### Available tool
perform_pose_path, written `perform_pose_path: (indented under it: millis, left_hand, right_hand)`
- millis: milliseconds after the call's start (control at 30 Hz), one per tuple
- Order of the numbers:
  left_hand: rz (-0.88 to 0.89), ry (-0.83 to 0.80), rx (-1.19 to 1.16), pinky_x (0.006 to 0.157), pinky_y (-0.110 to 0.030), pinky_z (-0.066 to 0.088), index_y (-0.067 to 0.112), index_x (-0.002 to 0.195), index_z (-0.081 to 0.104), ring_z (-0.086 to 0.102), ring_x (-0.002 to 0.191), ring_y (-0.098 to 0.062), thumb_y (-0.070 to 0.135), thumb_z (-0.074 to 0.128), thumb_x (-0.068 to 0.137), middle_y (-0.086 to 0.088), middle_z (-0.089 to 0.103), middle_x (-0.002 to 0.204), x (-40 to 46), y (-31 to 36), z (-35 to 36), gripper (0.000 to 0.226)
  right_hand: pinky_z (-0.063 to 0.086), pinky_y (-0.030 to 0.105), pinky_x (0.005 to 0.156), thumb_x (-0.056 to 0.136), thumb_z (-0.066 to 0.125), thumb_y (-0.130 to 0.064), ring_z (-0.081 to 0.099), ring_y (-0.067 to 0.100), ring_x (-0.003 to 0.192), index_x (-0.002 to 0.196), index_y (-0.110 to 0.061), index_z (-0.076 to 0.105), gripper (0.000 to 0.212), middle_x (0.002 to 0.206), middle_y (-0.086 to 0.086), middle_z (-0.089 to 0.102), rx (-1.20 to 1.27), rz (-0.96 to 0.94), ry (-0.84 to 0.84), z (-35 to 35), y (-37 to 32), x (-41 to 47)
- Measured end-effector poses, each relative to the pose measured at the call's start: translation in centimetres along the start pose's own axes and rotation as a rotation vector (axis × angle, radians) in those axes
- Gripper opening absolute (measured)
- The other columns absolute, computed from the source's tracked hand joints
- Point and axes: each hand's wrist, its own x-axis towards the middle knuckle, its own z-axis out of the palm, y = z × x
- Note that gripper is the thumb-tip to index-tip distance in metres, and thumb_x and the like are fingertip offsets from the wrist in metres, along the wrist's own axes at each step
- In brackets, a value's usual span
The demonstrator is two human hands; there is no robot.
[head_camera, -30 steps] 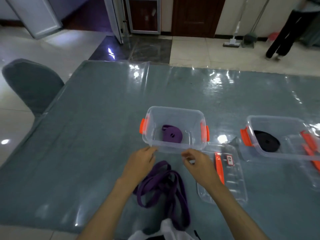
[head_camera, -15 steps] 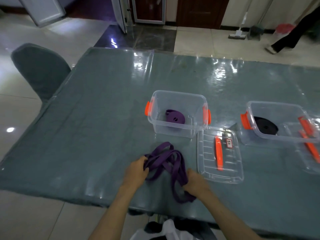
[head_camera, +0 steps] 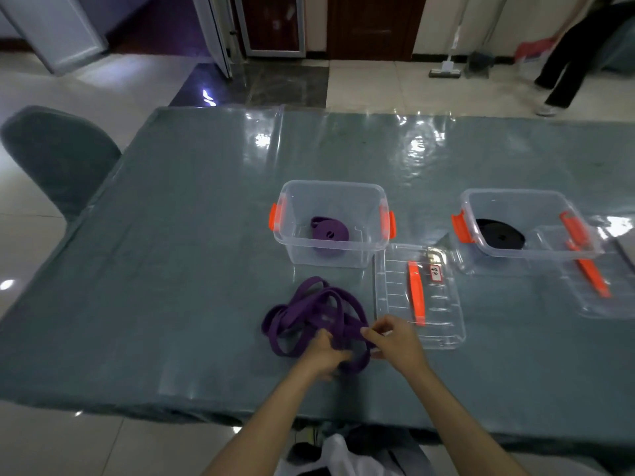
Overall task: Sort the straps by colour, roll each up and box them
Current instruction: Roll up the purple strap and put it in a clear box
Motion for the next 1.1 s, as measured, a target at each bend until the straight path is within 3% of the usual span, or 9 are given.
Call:
perform_pose_path:
  millis: [100,233,333,400,533,667,867,967,1100]
  left_hand:
    - [-0.101,0.041,-0.344,0.085,-0.053,0.065,0.012,0.106,0.058,0.071,0.11,-0.037,-0.002,0.067,0.094,-0.019,0.07,0.114,-0.4,-0.1,1.7,0.021]
    - [-0.09,0.01,-0.54,0.065,-0.039,0.065,0.008,0.105,0.057,0.072,0.096,-0.03,0.0,0.077,0.09,-0.022,0.071,0.114,-1.5,0.9,1.4,0.026]
    - [-0.056,-0.049,-0.599,0.066,-0.037,0.062,0.01,0.105,0.058,0.074,0.092,-0.03,0.008,0.08,0.091,-0.02,0.075,0.106,-2.7,2.4,1.1,0.026]
    - [-0.014,-0.016,-0.574,0.07,-0.035,0.061,0.014,0.103,0.062,0.073,0.084,-0.025,0.014,0.079,0.093,-0.014,0.076,0.095,-3.3,3.2,1.3,0.019]
    - [0.031,0.034,-0.498,0.07,-0.03,0.058,0.013,0.113,0.07,0.072,0.079,-0.018,0.013,0.072,0.096,-0.015,0.08,0.101,-4.4,3.9,1.8,0.017]
    - [0.14,0.094,-0.563,0.071,-0.029,0.059,0.016,0.12,0.067,0.074,0.088,-0.02,-0.003,0.065,0.094,-0.015,0.08,0.105,-5.5,4.5,2.4,0.032]
    - [0.301,0.155,-0.67,0.08,-0.026,0.059,0.019,0.126,0.069,0.076,0.096,-0.013,-0.009,0.064,0.094,-0.004,0.081,0.111,-6.7,5.5,1.8,0.043]
    - [0.316,0.19,-0.508,0.078,-0.026,0.059,0.017,0.125,0.07,0.074,0.093,-0.014,-0.009,0.065,0.095,0.0,0.081,0.103,-6.6,6.2,1.2,0.039]
    - [0.507,0.391,-0.097,0.095,-0.03,0.055,0.019,0.118,0.07,0.068,0.105,-0.019,0.0,0.077,0.09,-0.003,0.07,0.111,-6.2,7.3,-1.2,0.035]
  right_hand:
    - [0.061,0.039,0.075,0.083,0.089,-0.022,0.072,0.02,0.078,0.082,-0.013,0.074,0.017,0.079,0.001,0.074,-0.118,-0.052,0.066,-0.1,0.7,-0.2]
    - [0.057,0.033,0.07,0.077,0.094,-0.023,0.068,0.017,0.071,0.077,-0.013,0.072,0.024,0.075,0.002,0.073,-0.06,-0.062,0.116,0.1,0.9,-0.3]
    - [0.048,0.03,0.063,0.088,0.084,-0.027,0.06,0.017,0.063,0.069,-0.017,0.071,0.025,0.065,-0.003,0.066,-0.058,-0.116,-0.023,-0.2,1.2,0.0]
    - [0.036,0.033,0.061,0.1,0.067,-0.037,0.047,0.017,0.06,0.061,-0.021,0.058,0.043,0.058,-0.003,0.052,-0.028,-0.101,-0.131,-0.9,1.5,0.0]
    - [0.044,0.026,0.065,0.1,0.058,-0.055,0.057,0.009,0.065,0.075,-0.012,0.072,0.051,0.067,-0.005,0.065,0.11,-0.042,-0.233,-2.7,1.8,-0.7]
    - [0.048,0.023,0.066,0.093,0.079,-0.031,0.061,-0.001,0.068,0.091,-0.028,0.075,0.005,0.073,-0.016,0.071,0.064,-0.236,-0.338,-4.0,1.1,-1.4]
    - [0.046,0.023,0.093,0.088,0.083,-0.034,0.058,0.016,0.095,0.106,-0.017,0.078,0.025,0.107,0.002,0.055,-0.157,-0.378,-0.005,-5.4,-0.6,-0.6]
    - [0.048,0.011,0.083,0.089,0.083,-0.019,0.061,0.015,0.085,0.118,-0.017,0.077,0.029,0.105,-0.001,0.05,-0.168,-0.411,0.024,-6.0,-2.6,-0.4]
    - [0.056,0.024,0.088,0.087,0.073,0.012,0.066,0.01,0.089,0.114,-0.02,0.077,0.042,0.105,0.0,0.059,-0.08,-0.548,-0.003,-7.1,-6.2,-0.1]
